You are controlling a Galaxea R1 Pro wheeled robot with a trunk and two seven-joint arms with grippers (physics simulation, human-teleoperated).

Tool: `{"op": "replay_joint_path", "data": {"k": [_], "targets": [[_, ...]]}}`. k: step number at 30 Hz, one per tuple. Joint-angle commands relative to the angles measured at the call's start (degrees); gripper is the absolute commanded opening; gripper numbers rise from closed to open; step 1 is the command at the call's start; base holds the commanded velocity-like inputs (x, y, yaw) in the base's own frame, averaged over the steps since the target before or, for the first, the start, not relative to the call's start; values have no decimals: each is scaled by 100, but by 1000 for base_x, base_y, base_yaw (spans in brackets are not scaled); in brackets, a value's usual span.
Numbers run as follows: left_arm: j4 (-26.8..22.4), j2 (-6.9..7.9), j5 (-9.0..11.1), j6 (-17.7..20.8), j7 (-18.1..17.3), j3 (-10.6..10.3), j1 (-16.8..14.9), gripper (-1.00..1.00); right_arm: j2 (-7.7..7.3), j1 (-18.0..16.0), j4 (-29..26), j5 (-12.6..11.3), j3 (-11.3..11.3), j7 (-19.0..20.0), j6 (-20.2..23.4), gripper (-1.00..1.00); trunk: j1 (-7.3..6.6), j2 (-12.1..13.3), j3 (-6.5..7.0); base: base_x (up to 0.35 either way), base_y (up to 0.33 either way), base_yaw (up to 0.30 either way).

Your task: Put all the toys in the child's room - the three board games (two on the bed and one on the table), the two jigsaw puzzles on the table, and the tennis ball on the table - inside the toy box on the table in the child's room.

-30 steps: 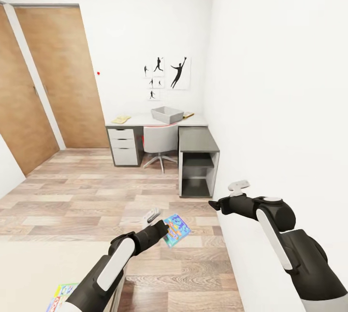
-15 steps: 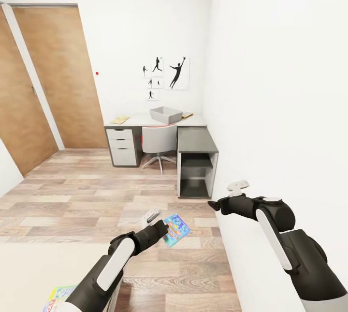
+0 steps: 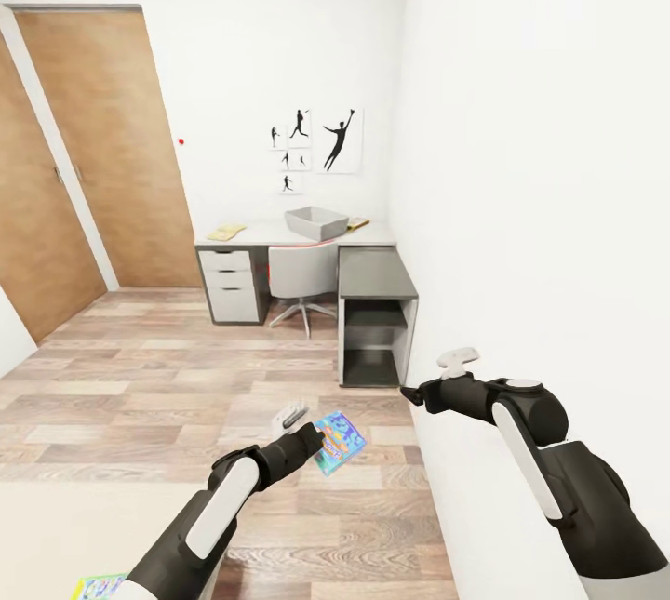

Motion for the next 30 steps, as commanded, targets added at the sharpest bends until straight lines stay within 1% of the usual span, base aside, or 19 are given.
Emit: {"op": "replay_joint_path", "data": {"k": [1, 2, 3, 6, 8, 22, 25, 30], "targets": [[-11, 1, 47, 15, 77, -4, -5, -100, -4, -5, -4, -4, 10, 6, 20, 100, 7, -13, -13, 321, -89, 0], [-11, -1, 47, 16, 77, -4, -5, -100, -4, -3, -4, -4, 20, 6, 18, 100, 7, -13, -13, 327, -83, 0], [24, 32, 94, -19, 21, 30, 29, -100, 29, -36, -3, 7, -14, -3, -16, 100, 7, -13, -13, 0, 0, 0], [40, 132, 106, -40, 14, 129, 114, -100, 126, -128, -8, 6, -7, -3, -42, 100, 7, -13, -13, 0, 0, 0], [40, 198, 125, -40, 14, 133, 114, -100, 129, -128, -8, 6, -7, -3, -42, 100, 7, -13, -13, 0, 0, 0], [40, 201, 125, -40, 14, 133, 114, -100, 129, -128, -8, 6, -7, -3, -42, 100, 7, -13, -13, 0, 0, 0], [30, 284, 114, -30, -7, 231, 143, -100, 202, -147, -7, 0, 5, -15, -37, 100, 7, -13, -13, 162, 0, 0], [25, 319, 109, -26, -18, 395, 158, -100, 235, -155, -5, 1, 23, -26, -39, 100, 7, -13, -13, 293, 0, 0]]}}
